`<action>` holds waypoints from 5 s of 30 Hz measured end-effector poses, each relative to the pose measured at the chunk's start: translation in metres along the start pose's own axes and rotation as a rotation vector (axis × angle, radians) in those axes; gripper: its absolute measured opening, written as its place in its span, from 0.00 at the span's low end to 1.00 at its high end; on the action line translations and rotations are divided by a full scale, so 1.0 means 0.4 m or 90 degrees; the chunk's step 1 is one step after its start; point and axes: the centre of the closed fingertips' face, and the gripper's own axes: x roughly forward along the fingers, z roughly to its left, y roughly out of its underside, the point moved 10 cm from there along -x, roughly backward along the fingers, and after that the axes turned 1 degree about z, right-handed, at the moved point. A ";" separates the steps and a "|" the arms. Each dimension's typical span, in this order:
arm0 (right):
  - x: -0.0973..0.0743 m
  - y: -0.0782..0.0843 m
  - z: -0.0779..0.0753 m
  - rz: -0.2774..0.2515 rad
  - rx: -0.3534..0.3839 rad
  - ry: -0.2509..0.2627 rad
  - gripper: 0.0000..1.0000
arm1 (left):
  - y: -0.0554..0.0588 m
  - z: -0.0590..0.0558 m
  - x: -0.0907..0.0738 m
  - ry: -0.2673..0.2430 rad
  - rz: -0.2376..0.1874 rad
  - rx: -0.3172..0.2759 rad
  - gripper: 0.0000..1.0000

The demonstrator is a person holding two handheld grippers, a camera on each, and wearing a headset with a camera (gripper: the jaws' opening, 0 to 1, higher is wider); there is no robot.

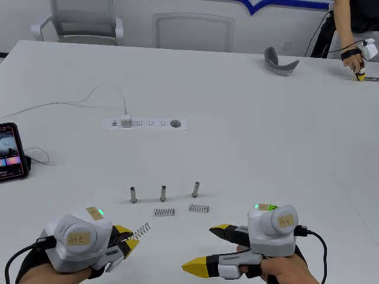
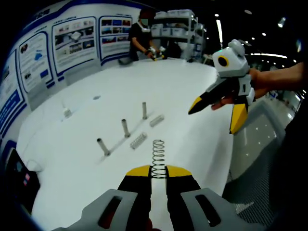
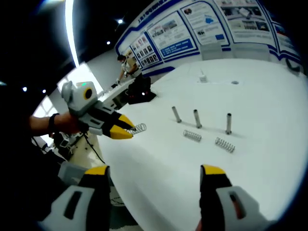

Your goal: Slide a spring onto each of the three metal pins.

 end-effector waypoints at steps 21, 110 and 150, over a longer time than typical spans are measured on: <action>0.019 -0.035 0.022 -0.083 0.060 -0.068 0.55 | -0.074 -0.100 0.033 0.075 -0.014 0.099 0.10; 0.126 -0.229 0.130 0.276 -0.438 -0.257 0.12 | -0.065 -0.075 -0.028 0.107 -0.092 0.088 0.11; 0.191 -0.218 0.044 0.327 -0.398 -0.157 0.12 | 0.129 0.073 -0.161 -0.063 -0.086 -0.104 0.34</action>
